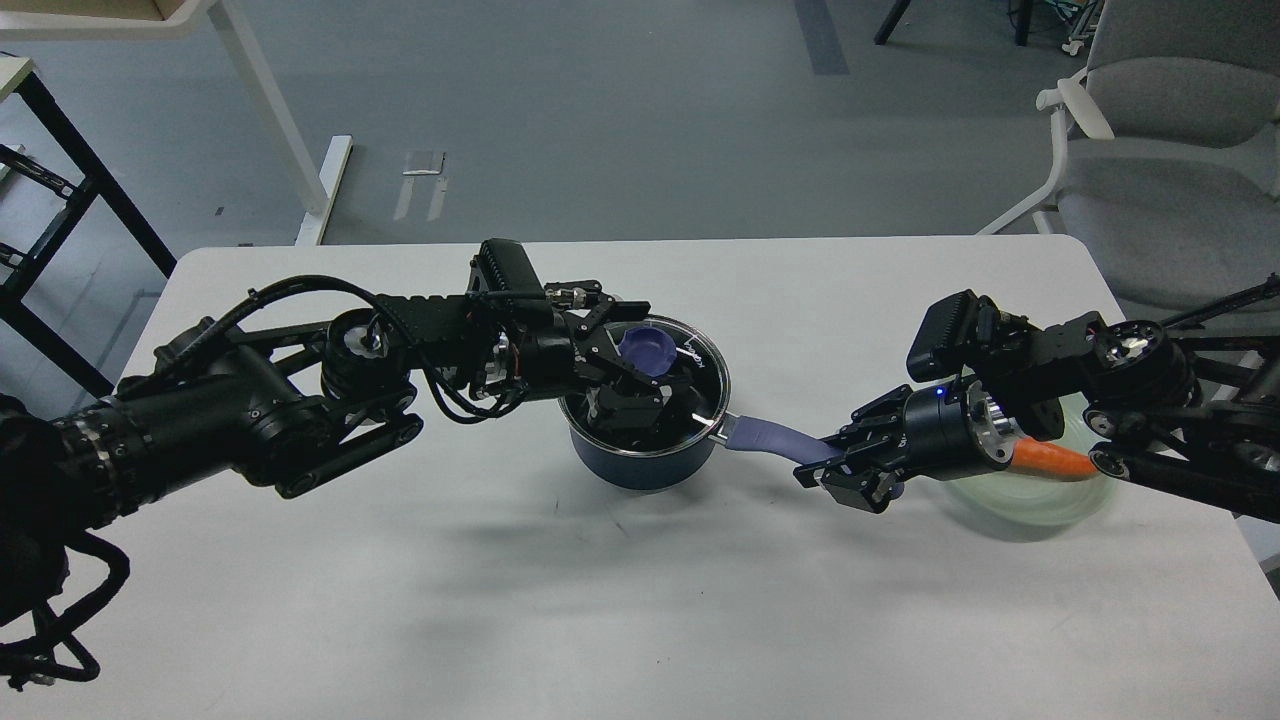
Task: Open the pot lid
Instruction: 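Reach the left gripper over the pot and grasp the purple lid knob, then lift the glass lid off the pot and carry it toward the left gripper's side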
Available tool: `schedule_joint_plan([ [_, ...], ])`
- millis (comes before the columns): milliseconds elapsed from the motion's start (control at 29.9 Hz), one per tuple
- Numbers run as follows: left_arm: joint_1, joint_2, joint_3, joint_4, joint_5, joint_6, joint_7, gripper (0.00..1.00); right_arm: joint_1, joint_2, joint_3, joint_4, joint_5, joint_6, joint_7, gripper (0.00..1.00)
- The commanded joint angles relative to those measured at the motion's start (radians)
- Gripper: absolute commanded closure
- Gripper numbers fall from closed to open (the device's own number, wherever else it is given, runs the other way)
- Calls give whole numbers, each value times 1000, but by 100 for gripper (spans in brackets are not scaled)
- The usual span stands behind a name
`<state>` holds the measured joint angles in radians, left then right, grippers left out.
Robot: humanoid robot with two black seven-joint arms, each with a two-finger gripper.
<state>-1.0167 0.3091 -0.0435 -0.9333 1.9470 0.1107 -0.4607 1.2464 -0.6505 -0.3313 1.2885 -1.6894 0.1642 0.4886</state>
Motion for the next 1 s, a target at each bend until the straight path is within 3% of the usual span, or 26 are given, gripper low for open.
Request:
schedule_joint_plan([
  [0, 7, 1, 1, 4, 0, 0, -1, 1, 1, 0, 0, 0, 0, 0, 0, 66],
  [167, 26, 4, 1, 4, 0, 0, -1, 1, 1, 0, 0, 0, 0, 0, 0, 66],
  [268, 27, 1, 1, 4, 0, 0, 0, 7, 1, 0, 2, 0, 0, 0, 0, 65],
  [301, 26, -2, -1, 4, -2, 1, 0, 13, -1, 0, 2, 0, 0, 0, 0, 65],
  [368, 26, -2, -3, 4, -3, 4, 4, 38, -1, 0, 0, 0, 0, 0, 0, 65],
  [569, 21, -4, -4, 1, -8, 6, 4, 52, 1, 0, 0, 0, 0, 0, 0, 65],
  [769, 4, 11, -10, -36, -10, 10, 4, 54, 1, -1, 0, 0, 0, 0, 0, 65],
  [970, -57, 111, -10, -82, -13, 27, -4, 54, -1, -4, 0, 0, 0, 0, 0, 65],
])
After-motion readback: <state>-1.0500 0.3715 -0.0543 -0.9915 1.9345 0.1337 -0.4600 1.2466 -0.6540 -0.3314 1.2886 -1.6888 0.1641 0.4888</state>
